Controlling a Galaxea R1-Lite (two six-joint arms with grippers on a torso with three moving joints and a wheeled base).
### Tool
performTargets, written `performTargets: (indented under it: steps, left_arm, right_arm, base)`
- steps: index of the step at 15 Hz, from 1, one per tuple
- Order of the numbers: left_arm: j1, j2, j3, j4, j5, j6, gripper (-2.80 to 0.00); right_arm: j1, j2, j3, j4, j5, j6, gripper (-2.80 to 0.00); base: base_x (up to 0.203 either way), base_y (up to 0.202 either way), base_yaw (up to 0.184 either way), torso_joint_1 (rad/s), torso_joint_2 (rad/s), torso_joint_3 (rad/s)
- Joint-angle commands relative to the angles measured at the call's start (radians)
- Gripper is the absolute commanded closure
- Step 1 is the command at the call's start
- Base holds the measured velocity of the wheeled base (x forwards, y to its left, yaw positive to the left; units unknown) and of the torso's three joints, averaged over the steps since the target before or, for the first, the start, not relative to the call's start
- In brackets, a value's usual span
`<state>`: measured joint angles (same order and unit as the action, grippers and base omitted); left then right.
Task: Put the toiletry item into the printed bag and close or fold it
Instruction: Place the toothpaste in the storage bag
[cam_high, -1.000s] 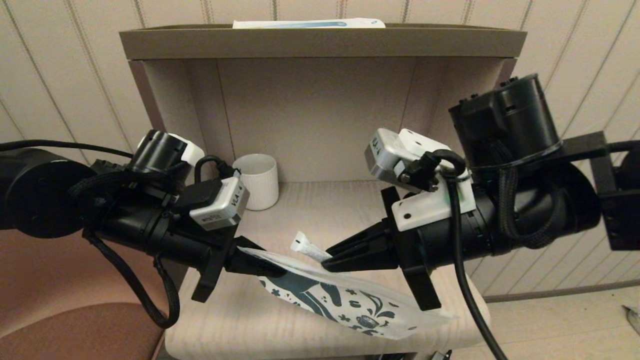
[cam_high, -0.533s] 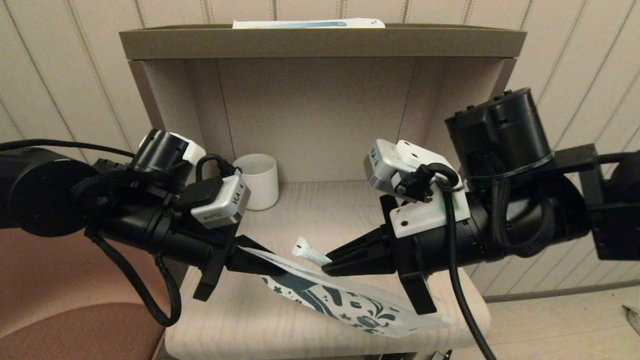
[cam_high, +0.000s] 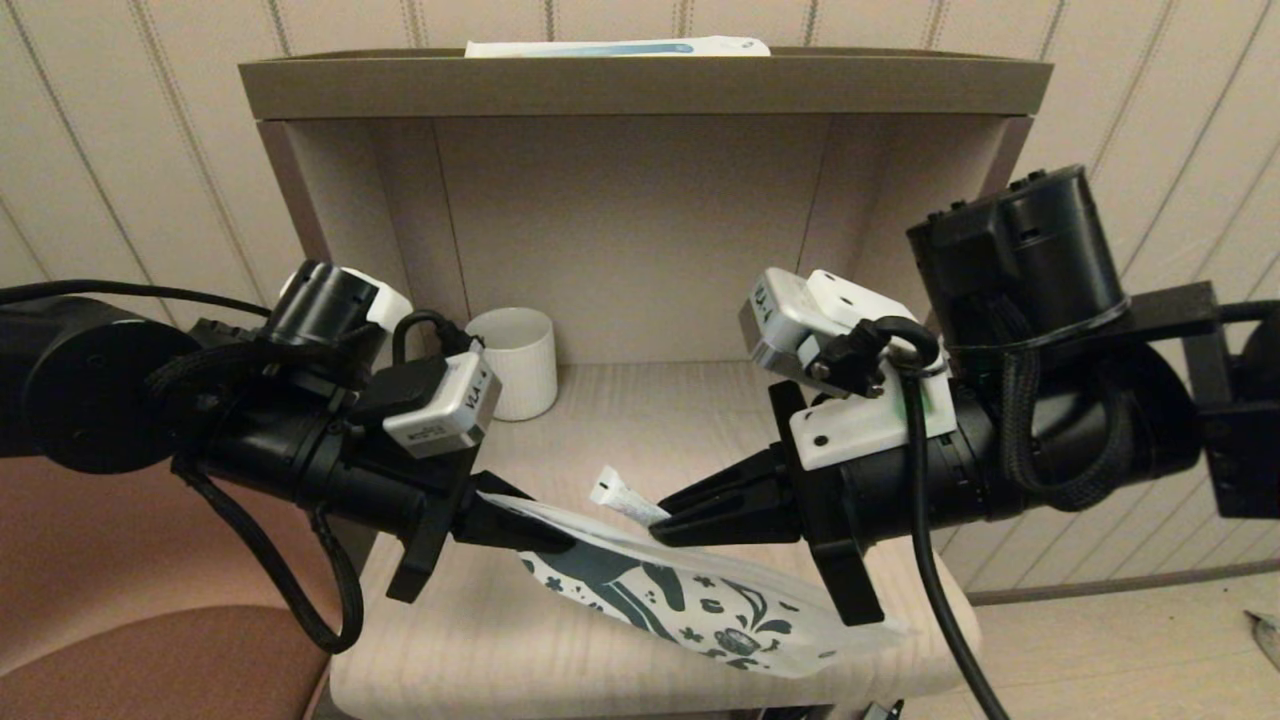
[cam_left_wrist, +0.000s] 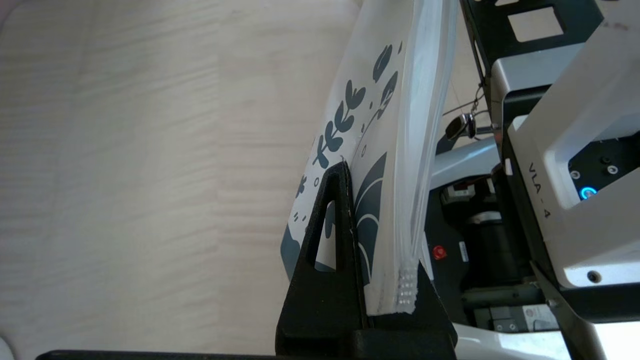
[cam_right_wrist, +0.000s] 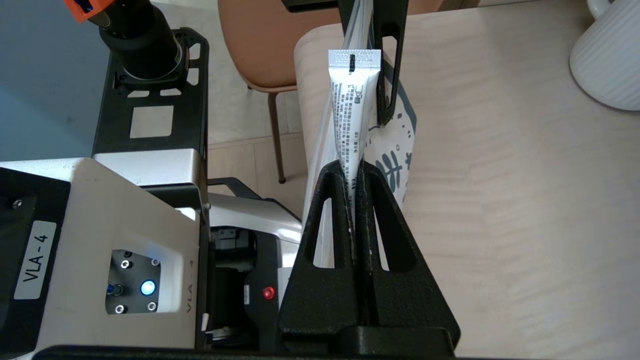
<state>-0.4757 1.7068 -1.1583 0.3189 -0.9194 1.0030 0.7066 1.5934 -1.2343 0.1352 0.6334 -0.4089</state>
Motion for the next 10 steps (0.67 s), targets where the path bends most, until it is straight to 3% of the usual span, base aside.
performTargets:
  steps: [1,10]
  left_arm:
    - [0.000,0.002,-0.009,0.002,-0.006,0.005,0.00]
    - [-0.024,0.102,-0.132,0.009,0.000,-0.027,0.00]
  right_arm:
    - [-0.004,-0.003,0.015,0.001,0.002,-0.003,0.00]
    - [-0.031,-0.045,-0.014,-0.015,0.006,-0.007,0.00]
  base:
    - [0.000,0.000,0.000,0.000,0.00,0.000]
    - [0.000,0.000,0.000,0.000,0.00,0.000]
